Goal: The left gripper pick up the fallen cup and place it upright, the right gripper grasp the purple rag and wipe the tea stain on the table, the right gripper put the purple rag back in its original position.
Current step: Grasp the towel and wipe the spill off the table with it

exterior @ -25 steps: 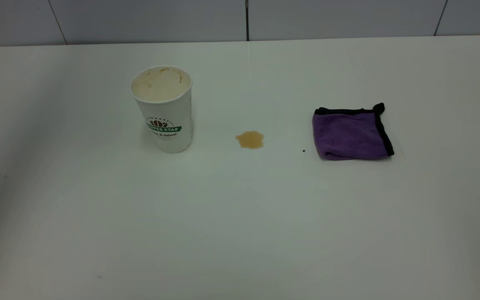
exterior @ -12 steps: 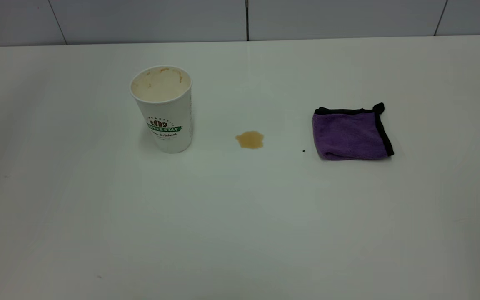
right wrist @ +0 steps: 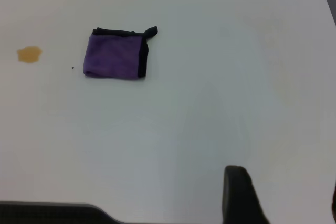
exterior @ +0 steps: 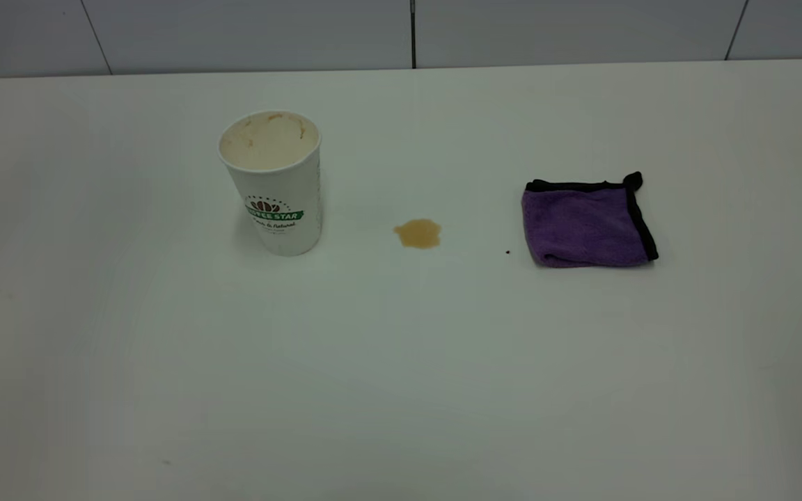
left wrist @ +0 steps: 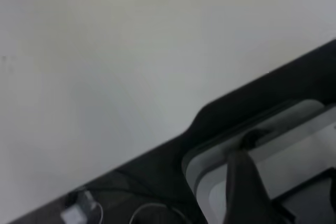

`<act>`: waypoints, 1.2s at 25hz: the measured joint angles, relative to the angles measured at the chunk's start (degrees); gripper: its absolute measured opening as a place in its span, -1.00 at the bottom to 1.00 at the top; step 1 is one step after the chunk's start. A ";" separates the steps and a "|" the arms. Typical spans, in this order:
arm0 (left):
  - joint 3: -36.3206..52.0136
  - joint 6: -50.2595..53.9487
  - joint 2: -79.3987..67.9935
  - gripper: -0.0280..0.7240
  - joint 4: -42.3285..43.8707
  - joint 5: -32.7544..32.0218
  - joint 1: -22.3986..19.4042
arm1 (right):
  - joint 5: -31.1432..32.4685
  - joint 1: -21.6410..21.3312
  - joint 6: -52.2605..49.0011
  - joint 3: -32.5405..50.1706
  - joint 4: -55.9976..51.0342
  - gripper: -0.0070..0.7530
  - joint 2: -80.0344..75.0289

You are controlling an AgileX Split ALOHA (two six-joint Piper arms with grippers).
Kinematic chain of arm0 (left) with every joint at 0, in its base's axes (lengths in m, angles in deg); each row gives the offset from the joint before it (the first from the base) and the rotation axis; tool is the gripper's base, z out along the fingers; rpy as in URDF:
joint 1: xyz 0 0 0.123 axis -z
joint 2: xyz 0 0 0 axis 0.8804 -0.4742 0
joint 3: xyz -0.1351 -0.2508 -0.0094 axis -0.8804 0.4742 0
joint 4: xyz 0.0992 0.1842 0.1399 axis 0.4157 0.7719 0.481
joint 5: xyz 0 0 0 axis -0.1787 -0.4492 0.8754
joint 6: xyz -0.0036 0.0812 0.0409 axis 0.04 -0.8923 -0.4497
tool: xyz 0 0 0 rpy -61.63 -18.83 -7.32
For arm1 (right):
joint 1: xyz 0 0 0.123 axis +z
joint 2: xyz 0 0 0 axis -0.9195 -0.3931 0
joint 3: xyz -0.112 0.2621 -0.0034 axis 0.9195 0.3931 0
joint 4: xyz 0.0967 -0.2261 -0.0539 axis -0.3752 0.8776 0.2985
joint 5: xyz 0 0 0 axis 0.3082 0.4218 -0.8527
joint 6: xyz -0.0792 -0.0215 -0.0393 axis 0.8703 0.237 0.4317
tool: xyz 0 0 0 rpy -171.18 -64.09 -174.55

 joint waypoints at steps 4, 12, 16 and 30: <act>10.53 0.30 7.48 0.22 2.14 0.00 0.00 | 0.00 0.00 0.00 0.00 0.00 0.20 0.00; 24.41 1.38 24.56 0.22 10.14 0.00 0.00 | 0.00 0.00 0.00 0.00 0.00 0.20 0.00; 26.86 2.04 31.63 0.22 10.32 0.38 0.00 | 0.00 0.00 0.00 0.00 0.00 0.20 0.00; 31.78 2.20 38.99 0.22 8.17 2.92 0.00 | 0.00 0.00 0.00 0.00 0.00 0.20 0.00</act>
